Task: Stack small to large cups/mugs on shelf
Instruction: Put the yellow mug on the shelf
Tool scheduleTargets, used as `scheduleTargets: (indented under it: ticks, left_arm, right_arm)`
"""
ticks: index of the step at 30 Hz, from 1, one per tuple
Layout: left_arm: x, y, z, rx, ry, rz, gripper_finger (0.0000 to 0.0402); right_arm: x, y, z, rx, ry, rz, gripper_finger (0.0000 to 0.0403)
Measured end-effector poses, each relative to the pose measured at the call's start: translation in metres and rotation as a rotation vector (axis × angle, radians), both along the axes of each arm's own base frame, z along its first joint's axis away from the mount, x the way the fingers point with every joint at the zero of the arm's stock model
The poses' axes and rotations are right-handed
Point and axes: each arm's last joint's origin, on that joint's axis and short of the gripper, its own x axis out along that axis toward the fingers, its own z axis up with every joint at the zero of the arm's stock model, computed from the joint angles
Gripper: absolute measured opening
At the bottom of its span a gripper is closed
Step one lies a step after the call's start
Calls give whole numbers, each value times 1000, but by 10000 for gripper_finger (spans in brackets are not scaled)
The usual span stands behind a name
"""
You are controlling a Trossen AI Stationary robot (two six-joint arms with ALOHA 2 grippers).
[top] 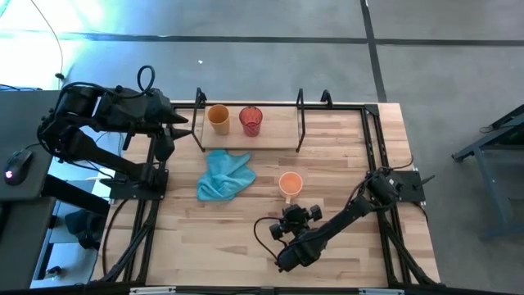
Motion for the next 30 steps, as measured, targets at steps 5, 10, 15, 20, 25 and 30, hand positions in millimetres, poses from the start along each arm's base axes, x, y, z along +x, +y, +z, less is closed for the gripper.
scheduleTargets:
  ticks: [5, 10, 15, 20, 25, 30]
  left_arm:
    - [0, 0, 0, 1, 0, -1, 163]
    - [0, 0, 0, 2, 0, -2, 163]
    - [0, 0, 0, 1, 1, -4, 163]
    - [0, 0, 0, 14, 7, -16, 163]
    - [0, 0, 0, 24, 13, -25, 163]
    - [0, 0, 0, 27, 14, -28, 163]
  right_arm:
    - [4, -7, 0, -6, 8, -17, 140]
    - [8, -16, 0, -10, 8, -40, 140]
    - [12, -22, 0, 4, 27, -57, 140]
    - [13, -25, -1, 36, 53, -71, 140]
    - [14, -27, -1, 36, 53, -76, 140]
    - [16, -32, -1, 37, 55, -91, 140]
